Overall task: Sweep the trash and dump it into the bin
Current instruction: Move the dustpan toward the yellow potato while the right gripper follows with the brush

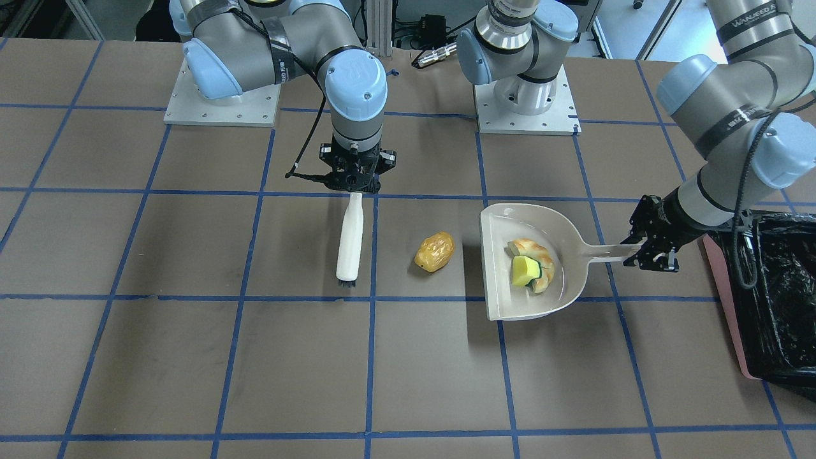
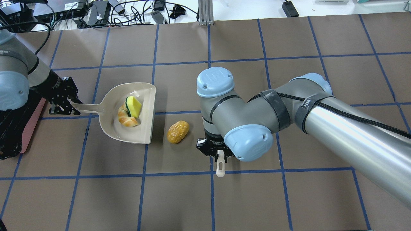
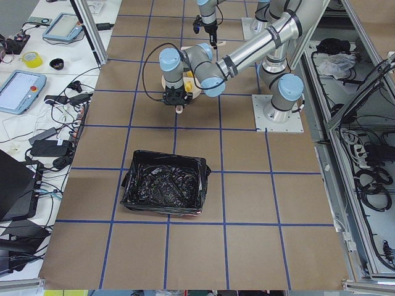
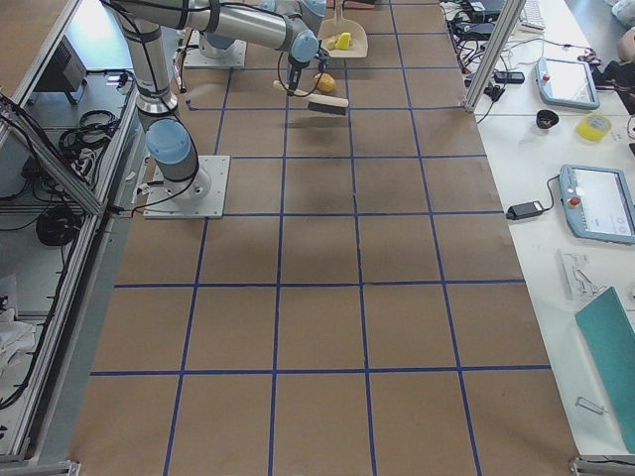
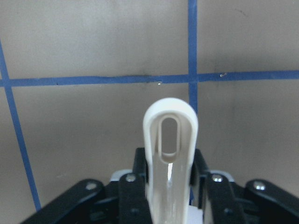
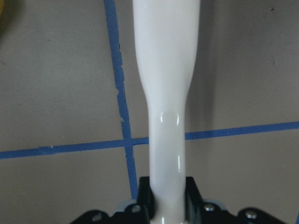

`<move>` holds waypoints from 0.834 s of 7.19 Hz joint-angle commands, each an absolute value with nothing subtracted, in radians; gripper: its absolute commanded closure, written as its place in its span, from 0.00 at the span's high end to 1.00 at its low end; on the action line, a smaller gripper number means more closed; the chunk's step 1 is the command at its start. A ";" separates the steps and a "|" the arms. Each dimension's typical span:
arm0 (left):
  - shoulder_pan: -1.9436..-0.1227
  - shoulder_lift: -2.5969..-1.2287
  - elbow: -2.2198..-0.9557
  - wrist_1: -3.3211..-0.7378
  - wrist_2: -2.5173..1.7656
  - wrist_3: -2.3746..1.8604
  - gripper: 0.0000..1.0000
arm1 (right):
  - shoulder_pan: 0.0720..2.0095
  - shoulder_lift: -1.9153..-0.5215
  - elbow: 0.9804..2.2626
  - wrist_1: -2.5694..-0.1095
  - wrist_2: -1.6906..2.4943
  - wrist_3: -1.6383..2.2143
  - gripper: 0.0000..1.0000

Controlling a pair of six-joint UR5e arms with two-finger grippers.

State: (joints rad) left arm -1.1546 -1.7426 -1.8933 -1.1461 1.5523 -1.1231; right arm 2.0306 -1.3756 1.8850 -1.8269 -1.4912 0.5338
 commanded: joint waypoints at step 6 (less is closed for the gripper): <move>-1.294 -1.695 -2.048 -1.020 1.704 -1.345 0.00 | 2.089 -1.362 1.884 -1.896 -1.479 0.671 0.00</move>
State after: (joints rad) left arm -1.2569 -1.6930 -2.0424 -1.0197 1.6937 -1.3107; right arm 2.0627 -1.3771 1.8836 -1.8721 -1.4855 0.6380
